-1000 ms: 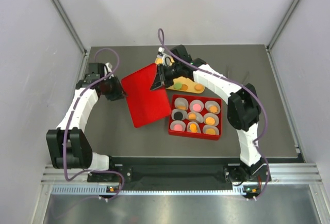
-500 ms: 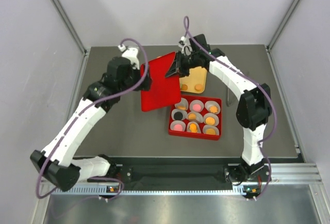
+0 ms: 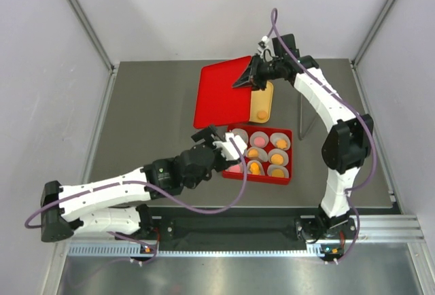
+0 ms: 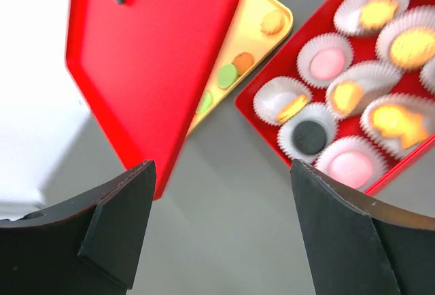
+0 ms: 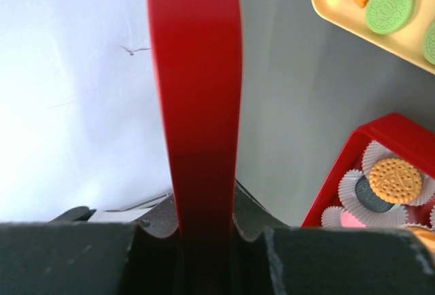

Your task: Pack the cookies

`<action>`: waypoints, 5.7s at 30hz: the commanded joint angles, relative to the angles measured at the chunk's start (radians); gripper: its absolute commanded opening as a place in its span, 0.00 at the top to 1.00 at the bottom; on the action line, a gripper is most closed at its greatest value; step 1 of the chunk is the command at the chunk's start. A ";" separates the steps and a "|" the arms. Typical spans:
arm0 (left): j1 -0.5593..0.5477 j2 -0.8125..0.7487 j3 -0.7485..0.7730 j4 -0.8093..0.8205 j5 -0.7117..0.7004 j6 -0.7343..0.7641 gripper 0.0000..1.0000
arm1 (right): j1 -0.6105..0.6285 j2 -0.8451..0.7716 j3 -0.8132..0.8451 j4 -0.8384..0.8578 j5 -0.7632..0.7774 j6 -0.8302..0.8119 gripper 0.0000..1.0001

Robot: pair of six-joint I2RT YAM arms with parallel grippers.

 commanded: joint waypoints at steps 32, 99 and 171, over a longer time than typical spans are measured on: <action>0.101 0.153 -0.258 0.920 0.149 0.806 0.24 | 0.024 -0.222 -0.114 0.021 0.004 0.040 1.00; 0.699 0.420 0.305 0.473 1.355 -1.417 1.00 | -0.190 -0.814 -0.698 0.208 0.475 -0.233 0.11; 0.650 0.798 -0.022 1.035 1.455 -1.583 0.97 | -0.269 -1.055 -1.494 0.633 0.361 -0.195 0.11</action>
